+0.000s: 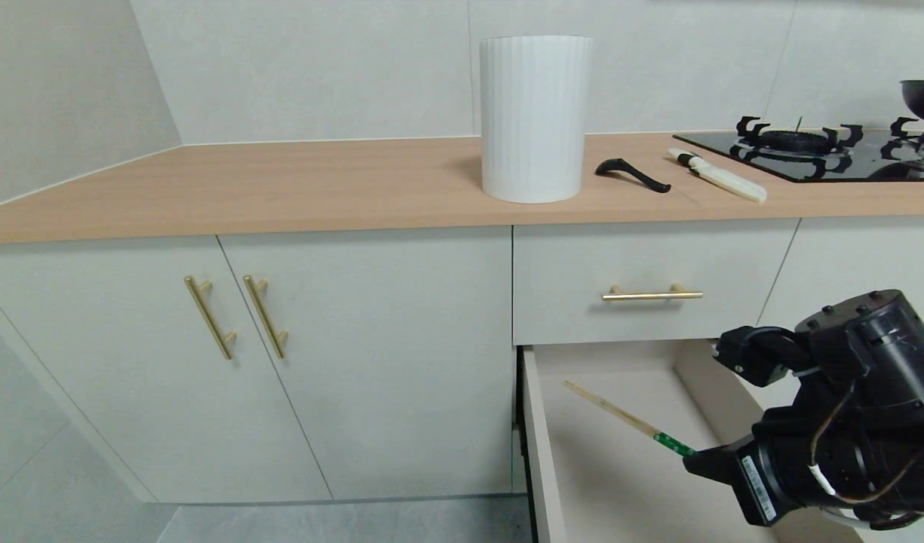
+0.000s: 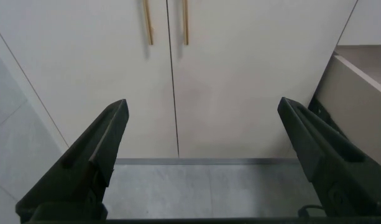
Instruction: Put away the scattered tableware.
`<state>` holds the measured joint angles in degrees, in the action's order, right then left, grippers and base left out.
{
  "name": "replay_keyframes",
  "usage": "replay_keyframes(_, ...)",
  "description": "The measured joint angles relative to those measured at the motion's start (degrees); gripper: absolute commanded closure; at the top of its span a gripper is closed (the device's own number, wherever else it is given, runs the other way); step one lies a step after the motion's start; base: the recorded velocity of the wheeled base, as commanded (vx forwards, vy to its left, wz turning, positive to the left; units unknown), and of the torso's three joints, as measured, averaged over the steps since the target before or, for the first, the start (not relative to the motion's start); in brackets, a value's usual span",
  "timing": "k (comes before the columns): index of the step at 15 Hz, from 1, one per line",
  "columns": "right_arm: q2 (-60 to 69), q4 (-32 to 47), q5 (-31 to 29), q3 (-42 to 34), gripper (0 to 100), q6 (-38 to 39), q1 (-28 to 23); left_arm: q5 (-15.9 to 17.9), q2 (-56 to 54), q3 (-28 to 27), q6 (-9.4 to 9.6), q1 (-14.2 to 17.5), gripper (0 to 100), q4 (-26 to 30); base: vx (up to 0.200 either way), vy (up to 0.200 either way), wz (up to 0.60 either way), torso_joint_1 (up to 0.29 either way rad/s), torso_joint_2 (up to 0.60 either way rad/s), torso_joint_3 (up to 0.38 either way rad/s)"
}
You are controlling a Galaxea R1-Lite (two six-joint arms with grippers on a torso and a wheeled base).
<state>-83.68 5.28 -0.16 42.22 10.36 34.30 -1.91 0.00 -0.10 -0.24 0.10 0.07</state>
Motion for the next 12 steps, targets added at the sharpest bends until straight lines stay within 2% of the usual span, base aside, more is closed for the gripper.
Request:
replay_keyframes(4, -6.3, -6.4, -0.2, 1.0, 100, 0.7, -3.0, 0.0, 0.0, 0.0, 0.00, 0.0, 0, 0.0, 0.000, 0.000, 0.00, 0.000, 0.00, 0.000)
replay_keyframes(8, -14.6, -8.1, -0.8, 5.4, 100, 9.3, -5.1, 0.0, 0.0, 0.0, 0.02, 0.0, 0, 0.0, 0.000, 0.000, 0.00, 0.000, 0.00, 0.000)
replay_keyframes(10, -19.6, -9.7, -3.8, 7.4, 100, 12.2, -5.3, 0.0, 0.0, 0.0, 0.00, 0.0, 0, 0.0, 0.000, 0.000, 0.00, 0.000, 0.00, 0.000)
replay_keyframes(12, -24.1, -14.9, -6.7, 8.2, 100, 13.9, -5.2, 0.0, 0.0, 0.0, 0.00, 0.0, 0, 0.0, 0.000, 0.000, 0.00, 0.000, 0.00, 0.000)
